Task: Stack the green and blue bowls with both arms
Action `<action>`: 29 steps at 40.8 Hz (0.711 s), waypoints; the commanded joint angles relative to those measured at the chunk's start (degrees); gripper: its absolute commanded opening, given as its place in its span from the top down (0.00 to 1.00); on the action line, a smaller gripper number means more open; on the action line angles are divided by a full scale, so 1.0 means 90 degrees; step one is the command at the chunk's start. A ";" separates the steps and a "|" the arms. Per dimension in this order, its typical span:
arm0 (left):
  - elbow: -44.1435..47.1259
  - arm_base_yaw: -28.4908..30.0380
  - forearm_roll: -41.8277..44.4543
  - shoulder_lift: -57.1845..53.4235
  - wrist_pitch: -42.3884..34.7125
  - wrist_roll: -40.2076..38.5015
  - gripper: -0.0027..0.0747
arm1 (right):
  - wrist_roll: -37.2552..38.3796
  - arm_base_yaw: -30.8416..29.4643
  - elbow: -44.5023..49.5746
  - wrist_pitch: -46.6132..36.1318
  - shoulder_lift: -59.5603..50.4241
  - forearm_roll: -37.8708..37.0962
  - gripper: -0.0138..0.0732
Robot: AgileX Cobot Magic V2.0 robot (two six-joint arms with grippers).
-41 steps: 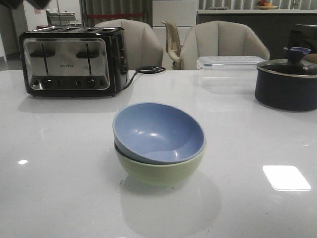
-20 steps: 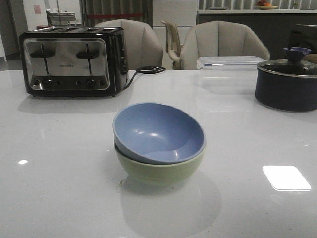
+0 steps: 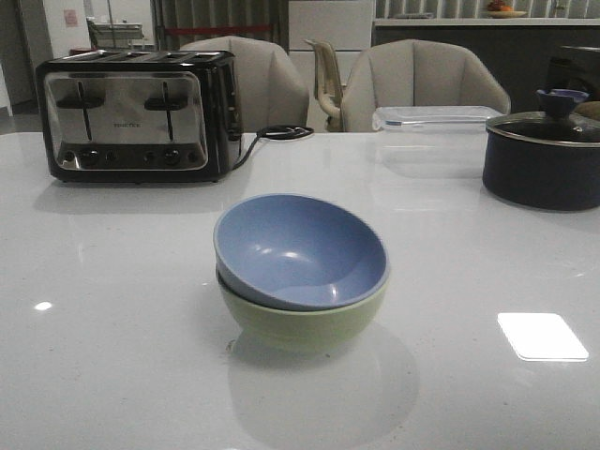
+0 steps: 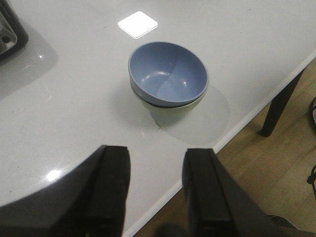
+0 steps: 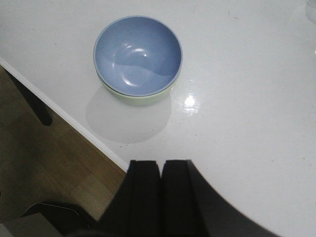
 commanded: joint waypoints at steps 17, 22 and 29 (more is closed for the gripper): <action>-0.0170 0.0122 0.2064 0.0012 -0.0396 -0.2301 0.84 | -0.0042 0.0005 -0.0175 -0.0396 0.0012 -0.0016 0.79; -0.0170 0.0122 0.2064 0.0012 -0.0376 -0.2301 0.84 | -0.0042 0.0005 -0.0175 -0.0403 0.0012 -0.0016 0.79; -0.0170 0.0122 0.2049 0.0012 -0.0400 -0.2301 0.84 | -0.0042 0.0005 -0.0175 -0.0403 0.0012 -0.0016 0.79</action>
